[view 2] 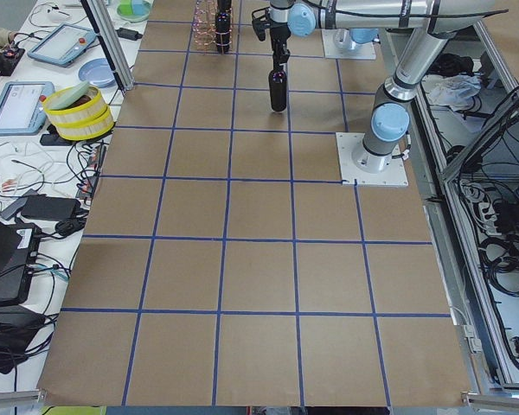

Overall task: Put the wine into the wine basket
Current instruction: 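Tilt the bottle upright and set it down with the left gripper, then release the bottle and raise the left gripper away, then move the right gripper over the standing bottle's neck while the left arm rests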

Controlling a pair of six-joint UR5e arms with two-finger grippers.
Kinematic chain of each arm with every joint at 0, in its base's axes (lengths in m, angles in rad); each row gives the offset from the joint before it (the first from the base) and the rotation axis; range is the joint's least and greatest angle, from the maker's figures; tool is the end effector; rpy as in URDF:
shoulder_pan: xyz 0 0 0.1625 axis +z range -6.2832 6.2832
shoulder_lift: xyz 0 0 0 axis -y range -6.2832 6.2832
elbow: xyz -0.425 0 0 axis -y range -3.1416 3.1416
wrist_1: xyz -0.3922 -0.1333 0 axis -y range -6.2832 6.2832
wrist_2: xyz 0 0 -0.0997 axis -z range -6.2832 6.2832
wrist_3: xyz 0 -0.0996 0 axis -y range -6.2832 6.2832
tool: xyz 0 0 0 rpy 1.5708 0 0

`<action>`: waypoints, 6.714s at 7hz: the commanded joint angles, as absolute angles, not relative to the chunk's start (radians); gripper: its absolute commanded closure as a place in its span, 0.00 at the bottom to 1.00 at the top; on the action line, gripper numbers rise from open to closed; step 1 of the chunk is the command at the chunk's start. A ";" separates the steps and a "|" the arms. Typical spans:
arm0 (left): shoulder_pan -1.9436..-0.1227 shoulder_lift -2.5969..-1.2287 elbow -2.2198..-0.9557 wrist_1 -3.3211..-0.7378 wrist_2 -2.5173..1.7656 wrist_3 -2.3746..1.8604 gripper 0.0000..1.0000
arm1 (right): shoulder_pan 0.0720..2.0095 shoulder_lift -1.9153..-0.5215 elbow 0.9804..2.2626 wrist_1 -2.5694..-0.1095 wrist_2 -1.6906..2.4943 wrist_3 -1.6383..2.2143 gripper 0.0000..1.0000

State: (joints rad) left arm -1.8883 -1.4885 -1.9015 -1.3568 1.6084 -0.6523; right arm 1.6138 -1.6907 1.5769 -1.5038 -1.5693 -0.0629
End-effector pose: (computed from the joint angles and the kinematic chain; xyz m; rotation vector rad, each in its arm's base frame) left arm -0.2609 -0.3789 0.3867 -0.5142 3.0492 0.0200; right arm 0.1524 -0.4369 0.5342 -0.1662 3.1353 -0.0735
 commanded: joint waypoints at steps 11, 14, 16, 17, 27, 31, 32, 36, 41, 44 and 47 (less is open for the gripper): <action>-1.888 -1.523 -1.922 -1.304 1.605 -0.672 0.89 | 1.614 -1.692 1.578 -1.503 -1.569 -0.063 0.00; -1.888 -1.525 -1.921 -1.304 1.606 -0.673 0.62 | 1.615 -1.692 1.578 -1.503 -1.569 -0.063 0.00; -1.888 -1.525 -1.919 -1.308 1.603 -0.675 0.47 | 1.615 -1.692 1.578 -1.503 -1.569 -0.063 0.00; -1.888 -1.525 -1.919 -1.310 1.605 -0.676 0.43 | 1.615 -1.692 1.578 -1.503 -1.569 -0.063 0.00; -1.459 -1.528 -1.556 -1.494 1.508 -0.137 0.00 | 1.687 -1.690 1.577 -1.503 -1.566 0.101 0.00; -1.526 -1.516 -1.540 -1.505 1.580 -0.006 0.00 | 1.882 -1.608 1.559 -1.583 -1.552 0.380 0.00; -1.519 -1.513 -1.540 -1.514 1.582 -0.005 0.00 | 1.929 -1.586 1.555 -1.598 -1.557 0.403 0.00; -1.499 -1.503 -1.542 -1.520 1.571 0.006 0.00 | 2.058 -1.517 1.555 -1.685 -1.552 0.590 0.00; -1.499 -1.505 -1.558 -1.520 1.577 0.009 0.00 | 2.200 -1.383 1.484 -1.793 -1.568 0.800 0.00; -1.486 -1.509 -1.559 -1.522 1.575 0.017 0.00 | 2.238 -1.322 1.453 -1.799 -1.612 0.798 0.00; -1.485 -1.516 -1.560 -1.523 1.575 0.017 0.00 | 2.275 -1.282 1.468 -1.838 -1.609 0.759 0.00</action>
